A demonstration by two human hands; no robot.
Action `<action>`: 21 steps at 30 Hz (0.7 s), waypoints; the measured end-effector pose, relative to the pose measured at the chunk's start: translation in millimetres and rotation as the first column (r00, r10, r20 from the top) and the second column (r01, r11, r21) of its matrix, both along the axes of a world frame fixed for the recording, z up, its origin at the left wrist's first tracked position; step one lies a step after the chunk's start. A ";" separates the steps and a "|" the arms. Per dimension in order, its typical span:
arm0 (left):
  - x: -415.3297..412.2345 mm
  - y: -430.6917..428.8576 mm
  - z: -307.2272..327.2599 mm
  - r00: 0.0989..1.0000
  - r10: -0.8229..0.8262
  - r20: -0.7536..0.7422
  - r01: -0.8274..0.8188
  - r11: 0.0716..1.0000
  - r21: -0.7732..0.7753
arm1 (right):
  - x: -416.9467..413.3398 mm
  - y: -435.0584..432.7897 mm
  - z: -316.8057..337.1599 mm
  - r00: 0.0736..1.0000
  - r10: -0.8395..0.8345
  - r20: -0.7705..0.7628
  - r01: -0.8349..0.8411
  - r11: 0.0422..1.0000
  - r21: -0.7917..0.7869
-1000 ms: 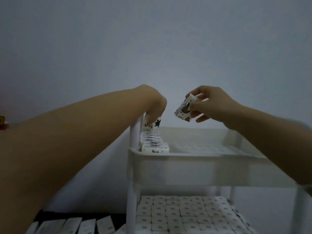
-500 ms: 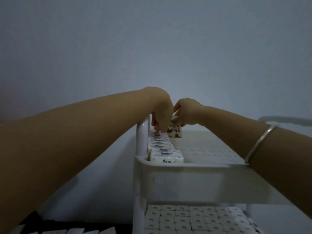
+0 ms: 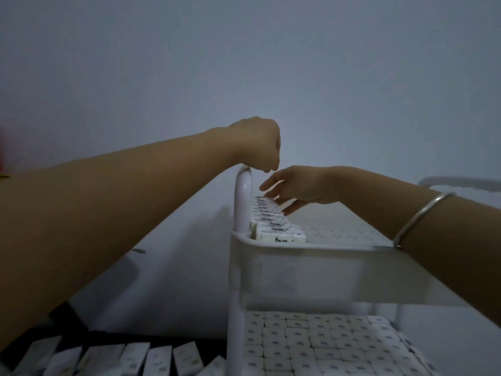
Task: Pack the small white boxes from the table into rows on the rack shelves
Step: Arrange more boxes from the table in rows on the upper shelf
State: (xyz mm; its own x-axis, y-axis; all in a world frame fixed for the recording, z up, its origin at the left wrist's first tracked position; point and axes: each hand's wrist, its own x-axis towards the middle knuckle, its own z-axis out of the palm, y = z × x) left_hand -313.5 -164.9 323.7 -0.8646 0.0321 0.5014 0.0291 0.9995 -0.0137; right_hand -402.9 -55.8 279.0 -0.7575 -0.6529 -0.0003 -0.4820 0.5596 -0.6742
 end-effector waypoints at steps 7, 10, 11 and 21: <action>66.5 29.3 -12.3 0.971 -0.195 -0.136 0.211 0.970 0.120 | 51.7 22.3 6.1 0.945 -0.164 -0.284 0.124 0.980 -0.152; 107.9 52.4 -37.5 0.896 -0.332 -0.295 0.377 0.919 0.112 | 94.6 50.6 -0.4 0.887 -0.238 -0.395 0.122 0.947 -0.295; 121.5 59.2 -50.5 0.874 -0.361 -0.325 0.424 0.894 0.147 | 109.6 61.1 -5.1 0.876 -0.270 -0.400 0.124 0.927 -0.354; 212.0 102.6 -267.8 0.794 -0.551 0.256 0.363 0.768 0.528 | 236.6 163.3 -141.8 0.978 -0.204 -0.034 0.191 0.954 -0.231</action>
State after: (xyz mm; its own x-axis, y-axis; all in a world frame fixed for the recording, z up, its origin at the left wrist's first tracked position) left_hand -101.5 -62.3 55.9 -0.9195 0.3374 0.2019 0.3925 0.7560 0.5239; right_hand -166.3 107.5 137.2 -0.8659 -0.4682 0.1760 -0.4182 0.4845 -0.7684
